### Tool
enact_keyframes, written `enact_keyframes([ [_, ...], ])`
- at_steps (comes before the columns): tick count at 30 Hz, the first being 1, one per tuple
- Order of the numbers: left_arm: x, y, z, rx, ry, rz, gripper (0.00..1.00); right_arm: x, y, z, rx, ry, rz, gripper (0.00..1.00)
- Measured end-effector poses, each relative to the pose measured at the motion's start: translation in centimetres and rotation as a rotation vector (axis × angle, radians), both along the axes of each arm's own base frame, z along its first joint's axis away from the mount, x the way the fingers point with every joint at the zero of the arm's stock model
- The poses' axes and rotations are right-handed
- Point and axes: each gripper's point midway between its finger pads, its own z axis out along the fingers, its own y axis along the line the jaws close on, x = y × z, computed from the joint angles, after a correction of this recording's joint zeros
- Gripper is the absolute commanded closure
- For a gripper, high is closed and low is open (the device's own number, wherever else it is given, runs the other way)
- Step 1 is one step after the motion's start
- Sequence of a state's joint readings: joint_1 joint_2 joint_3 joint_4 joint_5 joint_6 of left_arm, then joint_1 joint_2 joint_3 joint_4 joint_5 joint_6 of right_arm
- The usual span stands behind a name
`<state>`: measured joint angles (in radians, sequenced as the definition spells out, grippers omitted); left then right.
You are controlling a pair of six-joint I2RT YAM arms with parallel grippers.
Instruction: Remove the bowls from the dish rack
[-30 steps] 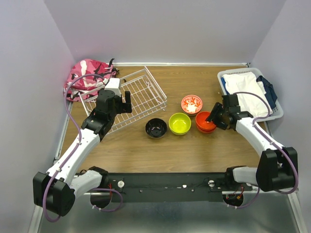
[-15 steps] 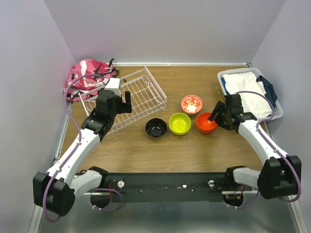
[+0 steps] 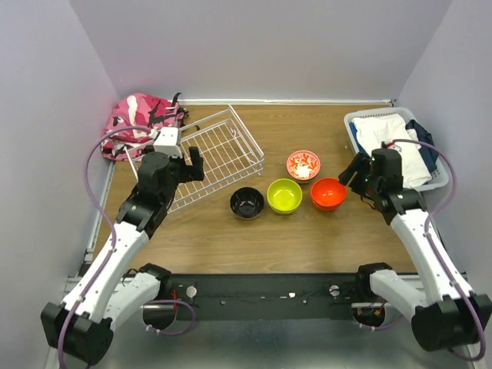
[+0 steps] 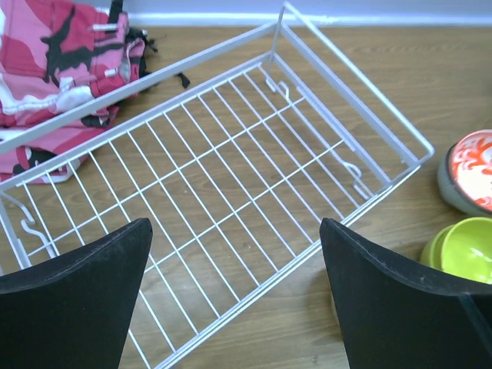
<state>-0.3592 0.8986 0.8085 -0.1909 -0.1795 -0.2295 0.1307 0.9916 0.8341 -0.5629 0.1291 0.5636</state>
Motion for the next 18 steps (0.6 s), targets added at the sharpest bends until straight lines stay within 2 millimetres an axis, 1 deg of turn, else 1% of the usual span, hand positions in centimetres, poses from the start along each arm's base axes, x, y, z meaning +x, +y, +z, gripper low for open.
enact_keyframes([
  [1,-0.5,0.2,0.8,-0.011,-0.022,0.001,0.01,0.0,-0.1,0.9,-0.005,-0.03,0.001,0.19],
  [2,-0.9,0.3,1.4,-0.019,-0.039,0.002,0.01,0.0,-0.4,2.7,-0.012,-0.089,-0.002,0.17],
  [3,-1.5,0.6,2.1,-0.028,-0.059,0.003,0.01,-0.1,-0.5,4.0,-0.019,-0.129,-0.002,0.12],
  [4,-2.2,0.9,3.0,-0.038,-0.083,0.007,0.01,-0.3,-0.7,5.2,-0.022,-0.17,-0.003,0.09],
  [5,-2.7,1.1,3.4,-0.043,-0.095,0.012,0.01,-0.5,-1.0,6.6,-0.032,-0.222,-0.01,0.05],
  [6,-3.6,1.6,4.2,-0.053,-0.12,0.022,0.01,-0.8,-1.3,7.8,-0.043,-0.265,-0.012,0.01],
  [7,-4.6,2.3,5.0,-0.064,-0.146,0.038,0.01,-1.2,-1.5,8.9,-0.052,-0.308,-0.017,0.0],
  [9,-5.9,3.2,6.1,-0.081,-0.185,0.063,0.01,-2.1,-2.1,11.3,-0.074,-0.402,-0.026,0.0],
  [12,-8.5,5.2,7.5,-0.118,-0.258,0.121,0.01,-3.6,-3.0,13.8,-0.105,-0.504,-0.043,0.0],
  [13,-9.2,5.8,7.8,-0.129,-0.278,0.142,0.01,-4.4,-3.4,14.9,-0.12,-0.553,-0.055,0.0],
  [14,-10.0,6.3,7.8,-0.139,-0.295,0.157,0.01,-5.0,-3.8,15.6,-0.133,-0.583,-0.067,0.0],
  [17,-12.0,8.2,7.7,-0.169,-0.357,0.221,0.01,-6.4,-4.8,17.1,-0.165,-0.663,-0.099,0.0],
  [18,-12.4,8.6,7.5,-0.173,-0.366,0.237,0.01,-6.9,-5.1,17.3,-0.174,-0.684,-0.11,0.0],
])
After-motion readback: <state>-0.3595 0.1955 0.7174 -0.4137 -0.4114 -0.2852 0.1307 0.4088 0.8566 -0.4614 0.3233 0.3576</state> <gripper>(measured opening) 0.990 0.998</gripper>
